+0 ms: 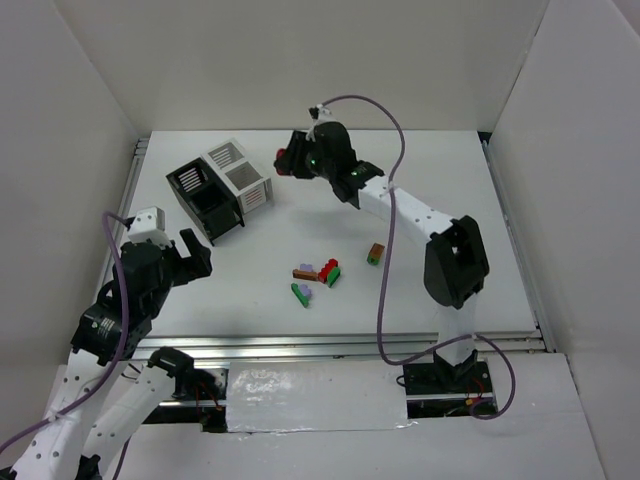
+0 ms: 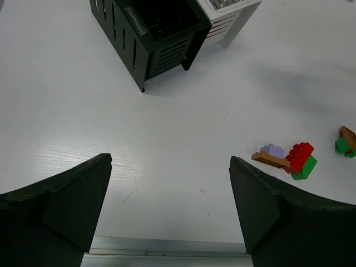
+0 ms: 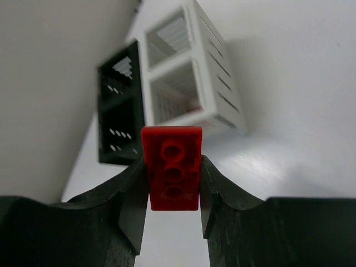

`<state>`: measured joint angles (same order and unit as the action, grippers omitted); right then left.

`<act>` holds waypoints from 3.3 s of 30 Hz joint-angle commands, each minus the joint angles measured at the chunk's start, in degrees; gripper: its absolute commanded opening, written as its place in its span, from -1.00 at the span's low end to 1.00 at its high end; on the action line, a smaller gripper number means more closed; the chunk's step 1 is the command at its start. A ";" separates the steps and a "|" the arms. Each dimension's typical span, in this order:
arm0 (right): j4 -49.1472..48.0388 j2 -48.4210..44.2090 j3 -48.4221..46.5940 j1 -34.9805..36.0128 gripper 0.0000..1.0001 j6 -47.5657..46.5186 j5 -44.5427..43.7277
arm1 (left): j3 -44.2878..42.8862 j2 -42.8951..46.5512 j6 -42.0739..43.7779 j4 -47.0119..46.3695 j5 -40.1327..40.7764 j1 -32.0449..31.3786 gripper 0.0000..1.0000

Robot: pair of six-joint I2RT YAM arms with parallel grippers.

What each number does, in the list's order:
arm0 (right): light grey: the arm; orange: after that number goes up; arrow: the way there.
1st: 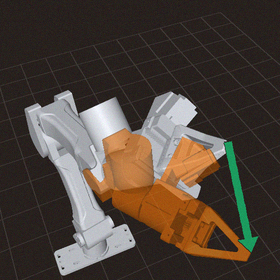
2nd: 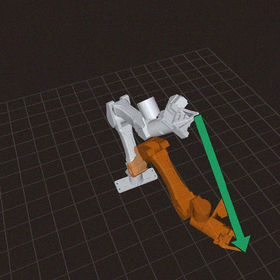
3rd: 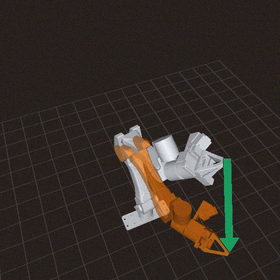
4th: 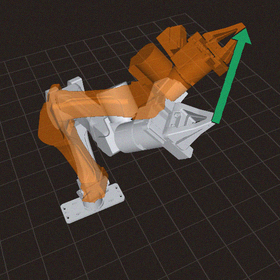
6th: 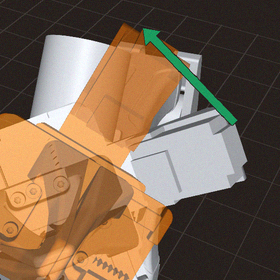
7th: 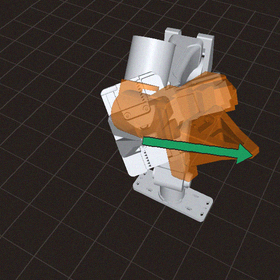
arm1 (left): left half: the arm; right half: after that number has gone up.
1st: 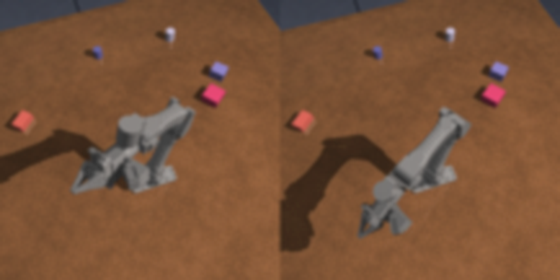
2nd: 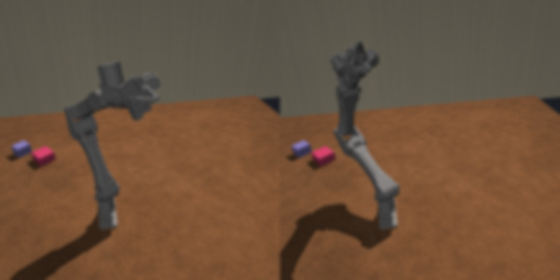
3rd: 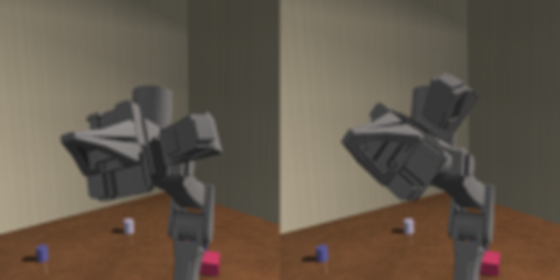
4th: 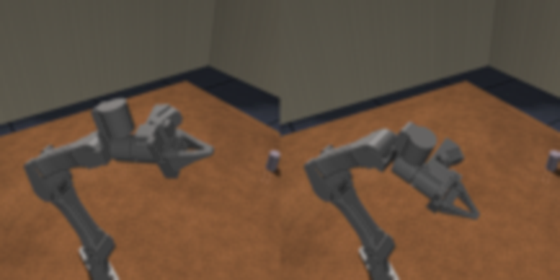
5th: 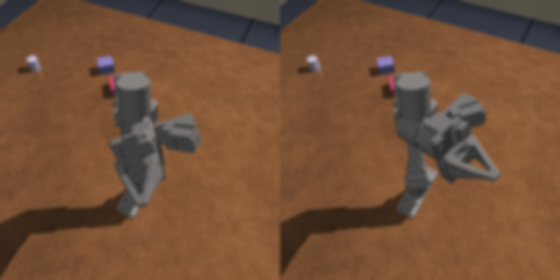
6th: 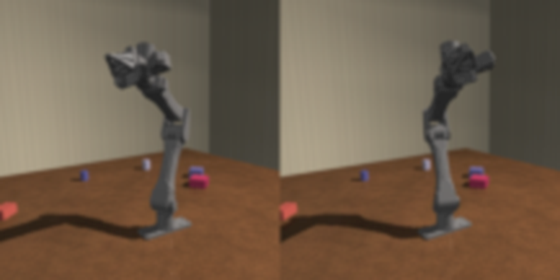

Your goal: Sort the legos into containers by color

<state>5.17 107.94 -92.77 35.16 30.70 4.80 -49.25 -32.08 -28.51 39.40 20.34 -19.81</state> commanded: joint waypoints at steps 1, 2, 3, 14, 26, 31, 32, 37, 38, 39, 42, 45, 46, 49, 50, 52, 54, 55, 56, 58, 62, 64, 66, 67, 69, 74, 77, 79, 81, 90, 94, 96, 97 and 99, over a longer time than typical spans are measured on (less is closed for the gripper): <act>-9.13 8.92 -11.26 1.05 -0.99 5.33 1.45 | -0.05 1.31 0.48 -1.87 1.02 -0.31 0.99; -8.08 10.78 -13.81 1.49 -0.99 5.34 0.49 | 0.03 1.40 0.56 -1.95 0.93 -0.31 0.99; -7.55 12.45 -16.10 2.02 -0.98 5.16 -0.05 | -0.05 1.49 0.56 -1.96 0.84 -0.31 0.99; -3.06 27.93 -36.86 7.73 -0.68 -1.08 -10.59 | 0.04 2.10 1.00 -2.48 -0.30 -0.49 0.99; -1.48 30.66 -39.50 8.70 0.22 -4.24 -13.15 | 0.21 2.28 1.27 -2.75 -1.09 -0.49 0.99; -1.13 31.01 -40.21 8.79 0.39 -5.38 -12.62 | 0.12 2.02 1.35 -2.83 -1.27 -0.49 0.99; -0.95 30.93 -40.47 8.88 0.41 -5.73 -12.53 | 0.21 1.93 1.35 -2.83 -1.27 -0.40 0.99; 0.36 27.60 -37.42 8.79 0.48 -5.91 -13.76 | 0.04 1.58 1.27 -2.66 -1.00 -0.49 0.99; 0.37 23.32 -34.87 8.70 0.48 -5.04 -14.98 | 0.04 1.58 1.18 -2.57 -0.83 -0.40 0.99; -0.15 20.24 -31.19 8.87 0.49 -4.43 -18.04 | 0.04 1.75 1.09 -2.57 -0.74 -0.49 0.99; 0.97 7.49 -16.24 9.58 0.92 -0.57 -27.94 | 0.21 2.10 1.09 -2.48 -0.48 -0.49 0.99; 12.20 -1.92 -6.66 10.28 0.96 5.93 -33.17 | 0.21 2.02 1.27 -2.75 -0.83 -0.49 0.99; 18.15 -6.12 -1.15 10.37 0.99 10.39 -37.36 | 0.12 1.93 1.27 -2.75 -0.83 -0.49 0.99; 24.77 -12.30 11.32 10.37 0.99 14.11 -42.73 | 0.12 1.40 1.44 -2.83 -1.27 -0.58 0.99; 26.54 -15.80 13.91 10.37 0.99 17.43 -44.42 | 0.04 1.31 1.53 -2.83 -1.44 -0.58 0.99; 29.53 -19.07 21.27 9.50 0.99 20.09 -45.84 | 0.12 1.05 1.53 -2.92 -1.62 -0.66 0.99; 28.85 -23.20 25.60 9.05 0.99 20.37 -43.05 | 0.21 1.05 1.70 -3.01 -1.88 -0.67 0.99; 26.93 -25.04 29.28 9.23 0.99 20.37 -41.29 | 0.21 0.88 1.71 -2.92 -1.97 -0.67 0.99; 26.39 -25.58 30.62 9.14 0.99 21.32 -38.84 | 0.21 0.79 1.79 -2.92 -1.88 -0.67 0.99; 25.69 -26.20 33.78 10.89 0.99 25.87 -38.37 | 0.04 0.26 1.62 -2.84 -1.79 -0.67 0.99; 22.43 -24.10 36.17 14.24 0.99 33.98 -41.36 | 0.12 -0.53 1.62 -2.66 -1.53 -0.67 0.99; 23.39 -19.64 33.72 14.67 0.99 37.31 -41.53 | 0.12 -0.80 1.62 -2.66 -1.79 -0.66 0.99; 24.97 -16.73 31.09 14.85 0.98 39.08 -41.88 | 0.21 -0.97 1.62 -2.75 -1.88 -0.66 0.99; 24.98 -14.53 30.55 15.29 0.98 40.13 -41.97 | 0.12 -1.06 1.62 -2.75 -1.97 -0.67 0.99; 24.46 -12.85 30.19 15.55 0.94 41.45 -41.45 | 0.21 -0.88 1.62 -2.66 -2.05 -0.93 0.99; 22.70 -8.02 30.81 16.78 0.79 42.95 -39.69 | 0.30 -0.45 1.62 -2.83 -2.14 -1.37 0.99; 21.20 -6.08 30.63 16.87 0.58 42.60 -38.46 | 0.39 -0.09 1.71 -2.92 -2.41 -1.63 0.99; 20.67 -5.20 30.55 16.87 0.45 42.69 -38.55 | 0.30 -0.01 1.71 -2.92 -2.41 -1.81 0.99; 21.72 -4.76 30.28 16.87 0.30 43.57 -39.16 | 0.39 0.17 1.62 -2.83 -2.06 -1.98 0.99; 15.94 -9.76 34.67 16.70 -0.29 38.49 -40.05 | 0.30 -0.09 1.44 -2.66 -1.79 -2.60 0.99; 8.03 -16.87 39.59 18.01 -1.00 27.52 -38.82 | -0.14 -0.79 1.88 -2.92 -3.63 -2.60 0.99; 3.37 -21.00 41.53 18.80 -1.00 16.71 -36.45 | -1.19 -1.32 1.79 -3.01 -4.69 -2.60 0.99; 1.44 -22.58 42.31 20.29 -1.00 12.41 -34.79 | -2.15 -2.19 1.18 -2.75 -6.78 -2.60 0.99; -3.22 -27.24 44.51 22.23 -1.00 0.62 -29.96 | -4.70 -3.25 -3.03 -0.81 -10.12 -2.51 0.99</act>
<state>12.71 87.09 -49.65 54.43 49.67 -30.00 -49.67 -34.00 -28.99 39.51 15.53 -22.06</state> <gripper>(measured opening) 0.530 0.994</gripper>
